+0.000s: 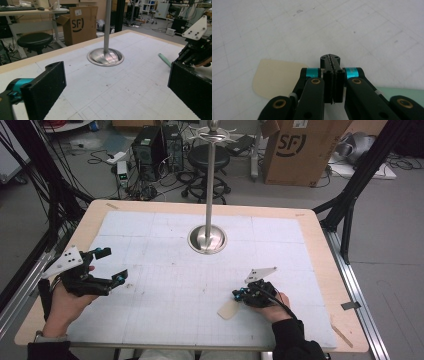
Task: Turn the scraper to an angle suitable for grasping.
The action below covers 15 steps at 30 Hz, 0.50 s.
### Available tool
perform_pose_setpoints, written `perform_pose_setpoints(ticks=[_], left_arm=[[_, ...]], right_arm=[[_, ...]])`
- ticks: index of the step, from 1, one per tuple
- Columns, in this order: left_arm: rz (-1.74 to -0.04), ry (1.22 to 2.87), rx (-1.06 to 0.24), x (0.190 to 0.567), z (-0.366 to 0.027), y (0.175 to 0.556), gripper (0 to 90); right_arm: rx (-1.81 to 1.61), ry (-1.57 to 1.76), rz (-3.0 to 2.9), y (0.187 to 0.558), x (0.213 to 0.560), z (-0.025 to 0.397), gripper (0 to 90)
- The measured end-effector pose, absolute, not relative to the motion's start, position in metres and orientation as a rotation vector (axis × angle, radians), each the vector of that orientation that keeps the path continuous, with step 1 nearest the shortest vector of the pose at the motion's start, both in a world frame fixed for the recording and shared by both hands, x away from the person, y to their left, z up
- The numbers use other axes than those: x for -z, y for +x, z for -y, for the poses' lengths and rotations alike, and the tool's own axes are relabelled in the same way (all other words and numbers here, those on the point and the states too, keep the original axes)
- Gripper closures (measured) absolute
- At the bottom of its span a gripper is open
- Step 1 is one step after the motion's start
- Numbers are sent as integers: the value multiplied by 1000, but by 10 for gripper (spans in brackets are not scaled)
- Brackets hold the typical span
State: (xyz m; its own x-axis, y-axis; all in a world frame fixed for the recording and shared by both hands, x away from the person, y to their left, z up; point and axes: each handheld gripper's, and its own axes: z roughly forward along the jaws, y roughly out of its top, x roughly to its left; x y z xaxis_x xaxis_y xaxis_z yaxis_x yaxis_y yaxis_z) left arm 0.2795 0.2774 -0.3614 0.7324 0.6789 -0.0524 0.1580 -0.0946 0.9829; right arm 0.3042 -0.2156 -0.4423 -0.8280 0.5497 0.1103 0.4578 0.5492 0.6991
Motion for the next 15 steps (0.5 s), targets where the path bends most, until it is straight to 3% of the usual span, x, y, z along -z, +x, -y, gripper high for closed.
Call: perform_pose_setpoints(ticks=[15], left_arm=[[-658,1648,-497,360,-267,284,22]], right_arm=[[-1171,1007,-2520,294,438,271,900]])
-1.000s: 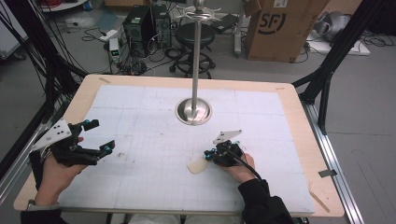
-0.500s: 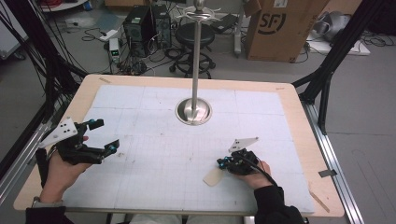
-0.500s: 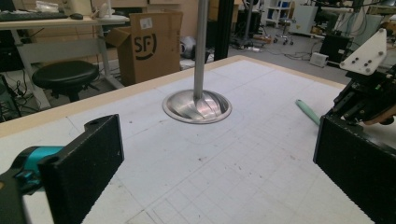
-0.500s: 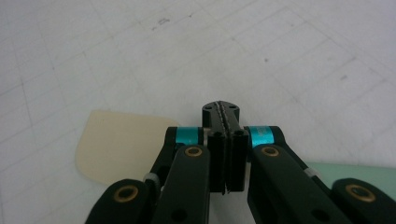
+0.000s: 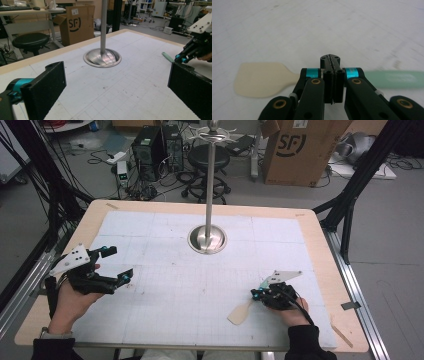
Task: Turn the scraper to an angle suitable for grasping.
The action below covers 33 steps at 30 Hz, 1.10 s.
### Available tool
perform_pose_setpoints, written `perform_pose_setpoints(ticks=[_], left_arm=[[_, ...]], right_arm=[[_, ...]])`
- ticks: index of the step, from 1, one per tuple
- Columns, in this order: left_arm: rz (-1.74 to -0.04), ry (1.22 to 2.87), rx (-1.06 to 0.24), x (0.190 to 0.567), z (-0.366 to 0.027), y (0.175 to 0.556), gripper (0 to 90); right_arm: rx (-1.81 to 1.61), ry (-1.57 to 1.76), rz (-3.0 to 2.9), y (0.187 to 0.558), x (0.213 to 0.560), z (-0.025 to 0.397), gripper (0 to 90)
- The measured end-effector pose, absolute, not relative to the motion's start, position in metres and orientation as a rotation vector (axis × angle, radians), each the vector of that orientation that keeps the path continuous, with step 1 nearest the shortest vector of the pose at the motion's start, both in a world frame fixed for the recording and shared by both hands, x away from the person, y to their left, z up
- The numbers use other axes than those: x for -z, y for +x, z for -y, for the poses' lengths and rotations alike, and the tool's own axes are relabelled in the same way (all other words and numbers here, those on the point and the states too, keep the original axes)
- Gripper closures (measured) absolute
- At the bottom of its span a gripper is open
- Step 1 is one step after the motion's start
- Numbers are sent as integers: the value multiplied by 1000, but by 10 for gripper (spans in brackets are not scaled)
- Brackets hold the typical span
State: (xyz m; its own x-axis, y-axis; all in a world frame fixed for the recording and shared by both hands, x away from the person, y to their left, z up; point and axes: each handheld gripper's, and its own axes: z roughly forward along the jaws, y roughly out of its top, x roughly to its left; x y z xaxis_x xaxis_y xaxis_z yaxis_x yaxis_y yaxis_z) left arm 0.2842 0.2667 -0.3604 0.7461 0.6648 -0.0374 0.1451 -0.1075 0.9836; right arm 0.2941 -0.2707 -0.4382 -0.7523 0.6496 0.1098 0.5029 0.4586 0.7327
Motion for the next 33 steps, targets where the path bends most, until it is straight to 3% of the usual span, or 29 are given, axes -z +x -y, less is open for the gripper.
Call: perform_pose_setpoints(ticks=[5,14,33], left_arm=[[-661,1651,-495,360,-266,285,22],[-672,1658,-498,361,-267,284,22],[-683,1645,-514,360,-277,278,22]], right_arm=[[-1119,1139,-2458,296,442,298,900],[-1112,1194,-2415,305,444,290,900],[-1125,815,-2605,324,441,179,900]])
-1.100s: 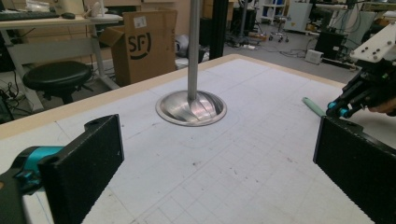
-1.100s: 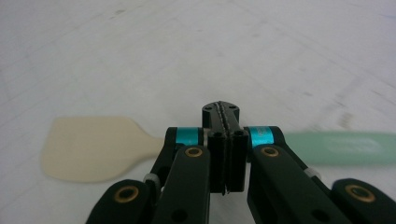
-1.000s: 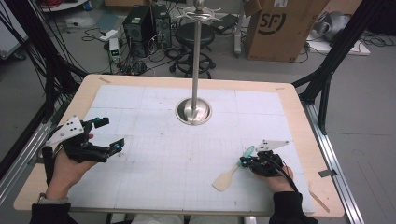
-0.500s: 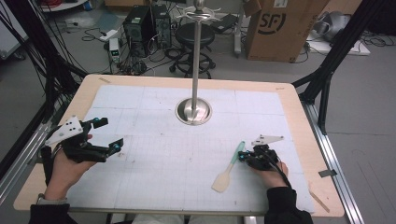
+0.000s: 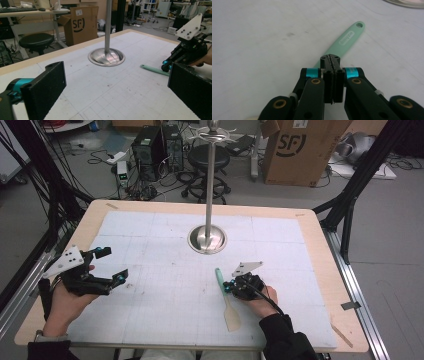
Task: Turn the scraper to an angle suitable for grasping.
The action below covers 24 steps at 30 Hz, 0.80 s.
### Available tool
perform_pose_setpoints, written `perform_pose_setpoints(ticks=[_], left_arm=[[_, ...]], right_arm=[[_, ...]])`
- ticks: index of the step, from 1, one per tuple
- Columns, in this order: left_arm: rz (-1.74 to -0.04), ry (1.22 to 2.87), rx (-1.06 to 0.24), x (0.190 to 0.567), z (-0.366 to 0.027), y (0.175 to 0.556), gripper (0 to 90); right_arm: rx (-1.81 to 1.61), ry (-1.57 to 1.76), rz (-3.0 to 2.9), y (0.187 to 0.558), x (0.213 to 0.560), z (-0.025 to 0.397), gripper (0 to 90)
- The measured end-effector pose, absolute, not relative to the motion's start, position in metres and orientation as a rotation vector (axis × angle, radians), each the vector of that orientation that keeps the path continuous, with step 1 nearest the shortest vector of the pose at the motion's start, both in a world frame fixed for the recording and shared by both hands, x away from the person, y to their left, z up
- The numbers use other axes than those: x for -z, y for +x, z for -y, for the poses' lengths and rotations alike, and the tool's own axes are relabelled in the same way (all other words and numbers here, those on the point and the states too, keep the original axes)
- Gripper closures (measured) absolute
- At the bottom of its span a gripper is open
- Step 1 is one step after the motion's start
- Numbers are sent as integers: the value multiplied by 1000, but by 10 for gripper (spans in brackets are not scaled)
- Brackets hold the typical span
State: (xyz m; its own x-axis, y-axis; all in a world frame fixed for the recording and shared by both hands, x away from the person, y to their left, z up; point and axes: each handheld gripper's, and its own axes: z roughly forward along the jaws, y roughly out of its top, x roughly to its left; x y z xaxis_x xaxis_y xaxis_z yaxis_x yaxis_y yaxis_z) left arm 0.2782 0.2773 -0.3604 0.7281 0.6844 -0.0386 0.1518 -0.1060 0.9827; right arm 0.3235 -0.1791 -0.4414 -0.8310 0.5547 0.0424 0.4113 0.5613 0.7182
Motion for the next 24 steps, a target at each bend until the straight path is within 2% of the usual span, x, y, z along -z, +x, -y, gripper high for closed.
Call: perform_pose_setpoints(ticks=[7,14,24], left_arm=[[-700,1649,-523,361,-282,277,22],[-700,1630,-527,359,-284,276,22],[-674,1641,-505,358,-275,281,23]], right_arm=[[-1231,729,-2661,301,432,168,900],[-1113,771,-2759,279,437,157,900],[-1074,829,-2772,268,436,160,900]])
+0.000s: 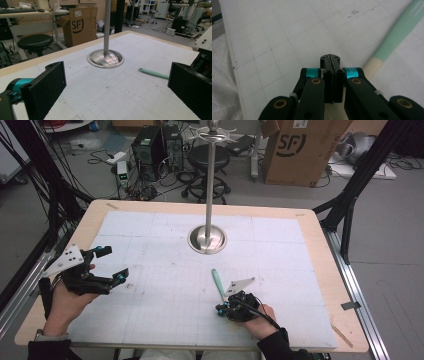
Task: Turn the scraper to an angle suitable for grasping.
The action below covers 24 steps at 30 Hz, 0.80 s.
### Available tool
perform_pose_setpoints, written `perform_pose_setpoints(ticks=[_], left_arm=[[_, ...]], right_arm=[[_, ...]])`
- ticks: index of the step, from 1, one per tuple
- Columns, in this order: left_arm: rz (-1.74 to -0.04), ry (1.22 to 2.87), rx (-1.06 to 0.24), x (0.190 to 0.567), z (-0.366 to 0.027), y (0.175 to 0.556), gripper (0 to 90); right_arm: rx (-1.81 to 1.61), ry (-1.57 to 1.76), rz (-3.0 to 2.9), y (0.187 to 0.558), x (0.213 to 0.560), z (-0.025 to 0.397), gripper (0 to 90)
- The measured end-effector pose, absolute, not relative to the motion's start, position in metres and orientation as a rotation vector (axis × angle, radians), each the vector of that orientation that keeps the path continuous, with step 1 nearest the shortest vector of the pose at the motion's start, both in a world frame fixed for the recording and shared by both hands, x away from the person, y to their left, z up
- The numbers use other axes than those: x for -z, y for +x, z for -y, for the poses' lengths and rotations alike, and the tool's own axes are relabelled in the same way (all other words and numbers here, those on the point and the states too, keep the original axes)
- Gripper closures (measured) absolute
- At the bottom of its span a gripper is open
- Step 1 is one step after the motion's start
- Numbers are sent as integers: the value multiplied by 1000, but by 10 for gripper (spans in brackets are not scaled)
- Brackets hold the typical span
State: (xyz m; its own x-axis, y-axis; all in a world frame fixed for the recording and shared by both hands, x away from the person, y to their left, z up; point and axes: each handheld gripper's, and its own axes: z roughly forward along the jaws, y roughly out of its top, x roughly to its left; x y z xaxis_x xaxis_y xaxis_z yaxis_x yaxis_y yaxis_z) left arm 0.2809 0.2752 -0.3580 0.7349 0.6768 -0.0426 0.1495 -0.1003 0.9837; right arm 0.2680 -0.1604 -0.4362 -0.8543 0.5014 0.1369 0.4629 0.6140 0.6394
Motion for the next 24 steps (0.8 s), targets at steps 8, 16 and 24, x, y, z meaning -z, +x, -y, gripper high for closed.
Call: perform_pose_setpoints(ticks=[8,16,24], left_arm=[[-675,1638,-500,358,-274,283,22],[-678,1643,-496,359,-271,285,23],[-676,1653,-498,360,-270,284,23]], right_arm=[[-1035,859,-2738,270,435,170,900],[-982,890,-2679,274,434,188,900],[-1006,998,-2571,292,437,224,900]])
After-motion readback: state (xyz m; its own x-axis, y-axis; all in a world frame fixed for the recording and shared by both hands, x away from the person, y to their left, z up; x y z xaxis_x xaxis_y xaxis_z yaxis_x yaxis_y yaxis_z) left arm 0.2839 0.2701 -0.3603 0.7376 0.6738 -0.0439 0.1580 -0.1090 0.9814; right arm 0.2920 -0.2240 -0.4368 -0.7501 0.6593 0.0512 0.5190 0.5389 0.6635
